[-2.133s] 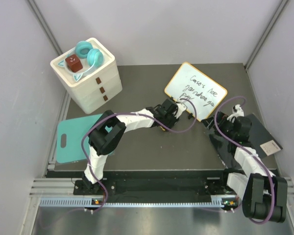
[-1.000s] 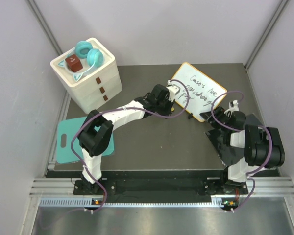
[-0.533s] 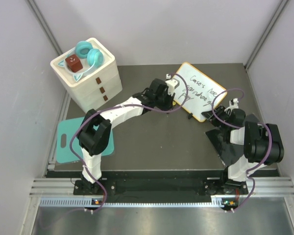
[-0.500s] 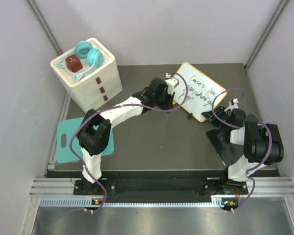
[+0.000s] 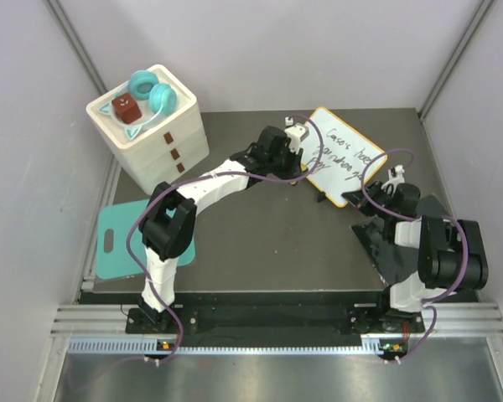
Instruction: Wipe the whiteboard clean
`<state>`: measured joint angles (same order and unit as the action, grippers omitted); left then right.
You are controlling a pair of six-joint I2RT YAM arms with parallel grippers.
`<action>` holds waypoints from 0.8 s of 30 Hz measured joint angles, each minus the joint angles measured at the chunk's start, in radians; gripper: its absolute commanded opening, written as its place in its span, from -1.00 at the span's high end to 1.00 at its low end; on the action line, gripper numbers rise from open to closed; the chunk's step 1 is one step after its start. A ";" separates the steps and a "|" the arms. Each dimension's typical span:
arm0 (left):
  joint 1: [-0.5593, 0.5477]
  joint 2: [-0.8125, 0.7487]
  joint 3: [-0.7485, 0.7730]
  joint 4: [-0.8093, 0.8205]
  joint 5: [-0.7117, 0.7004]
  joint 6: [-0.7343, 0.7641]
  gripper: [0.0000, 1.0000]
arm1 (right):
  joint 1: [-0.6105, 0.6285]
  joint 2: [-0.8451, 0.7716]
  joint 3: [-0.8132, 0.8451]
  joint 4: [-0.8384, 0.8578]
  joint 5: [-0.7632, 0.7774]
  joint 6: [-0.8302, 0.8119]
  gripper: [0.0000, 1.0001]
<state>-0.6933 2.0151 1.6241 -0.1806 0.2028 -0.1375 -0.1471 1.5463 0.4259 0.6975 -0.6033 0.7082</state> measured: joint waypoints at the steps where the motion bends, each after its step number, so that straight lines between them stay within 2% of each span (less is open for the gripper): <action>1: 0.000 0.003 0.000 0.000 0.003 -0.002 1.00 | 0.000 -0.008 0.000 -0.013 0.000 -0.004 1.00; 18: 0.000 0.033 0.053 0.013 0.014 -0.054 1.00 | 0.017 -0.226 -0.106 -0.158 0.044 -0.055 1.00; 24: 0.000 0.084 0.089 0.024 -0.002 -0.070 1.00 | 0.055 -0.239 -0.104 -0.189 0.084 -0.063 1.00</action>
<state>-0.6933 2.0995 1.7134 -0.1570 0.2008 -0.2077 -0.0917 1.3075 0.3222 0.5087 -0.5198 0.6456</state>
